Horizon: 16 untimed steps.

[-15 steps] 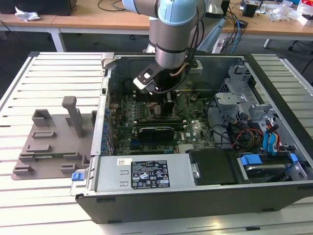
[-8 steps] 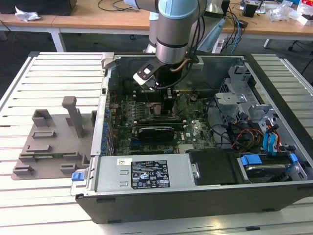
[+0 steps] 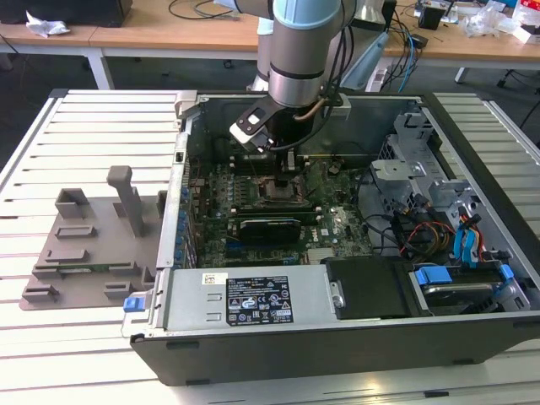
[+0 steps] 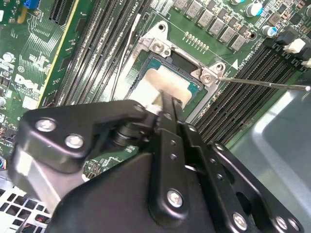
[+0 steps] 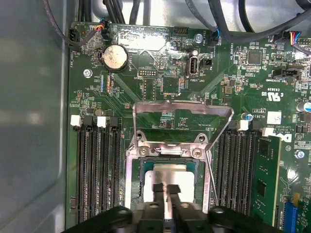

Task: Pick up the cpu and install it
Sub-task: 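Place the cpu into insertion slot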

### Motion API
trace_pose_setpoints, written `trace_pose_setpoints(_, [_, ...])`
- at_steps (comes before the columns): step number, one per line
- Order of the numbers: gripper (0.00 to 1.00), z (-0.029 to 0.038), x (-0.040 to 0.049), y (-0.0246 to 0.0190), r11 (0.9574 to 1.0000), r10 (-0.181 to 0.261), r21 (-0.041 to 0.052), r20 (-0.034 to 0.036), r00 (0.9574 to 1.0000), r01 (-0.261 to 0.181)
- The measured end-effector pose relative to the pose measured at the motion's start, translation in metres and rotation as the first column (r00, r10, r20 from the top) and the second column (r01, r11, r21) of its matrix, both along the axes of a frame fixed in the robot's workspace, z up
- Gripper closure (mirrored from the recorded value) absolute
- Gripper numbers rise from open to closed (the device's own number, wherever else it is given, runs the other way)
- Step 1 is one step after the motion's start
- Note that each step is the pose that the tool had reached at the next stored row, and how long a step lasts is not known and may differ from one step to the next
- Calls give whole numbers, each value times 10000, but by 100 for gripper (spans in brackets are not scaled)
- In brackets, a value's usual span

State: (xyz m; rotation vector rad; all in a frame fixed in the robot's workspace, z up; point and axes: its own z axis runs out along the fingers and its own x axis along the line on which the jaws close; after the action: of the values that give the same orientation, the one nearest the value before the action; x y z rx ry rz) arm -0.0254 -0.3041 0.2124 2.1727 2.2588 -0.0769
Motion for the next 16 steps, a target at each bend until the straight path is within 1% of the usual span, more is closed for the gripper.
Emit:
trace_pose_setpoints(1, [89, 0, 0, 0, 10000, 0, -1, 0, 10000, 0])
trace_pose_setpoints(4, [89, -25, -1, -3, 10000, -2, -1, -5, 10000, 2])
trace_pose_setpoints(5, [89, -92, 5, -7, 10000, 0, -12, -26, 10000, 0])
trace_pose_setpoints(6, [89, -86, 10, -4, 10000, 0, 2, -15, 10000, 0])
trace_pose_setpoints(8, [89, 60, 9, -5, 10000, 0, 1, -18, 10000, 0])
trace_pose_setpoints(10, [89, 193, 9, -5, 10000, -1, -1, -18, 10000, 1])
trace_pose_setpoints(12, [89, 409, 9, -5, 10000, 0, 0, -18, 10000, 0])
trace_pose_setpoints(14, [89, 598, 9, -5, 10000, -1, -2, -18, 10000, 1])
trace_pose_setpoints(15, [89, 677, 9, -5, 10000, 0, -2, -18, 10000, 0])
trace_pose_setpoints(16, [89, 743, 9, -5, 10000, 0, -2, -18, 10000, 0])
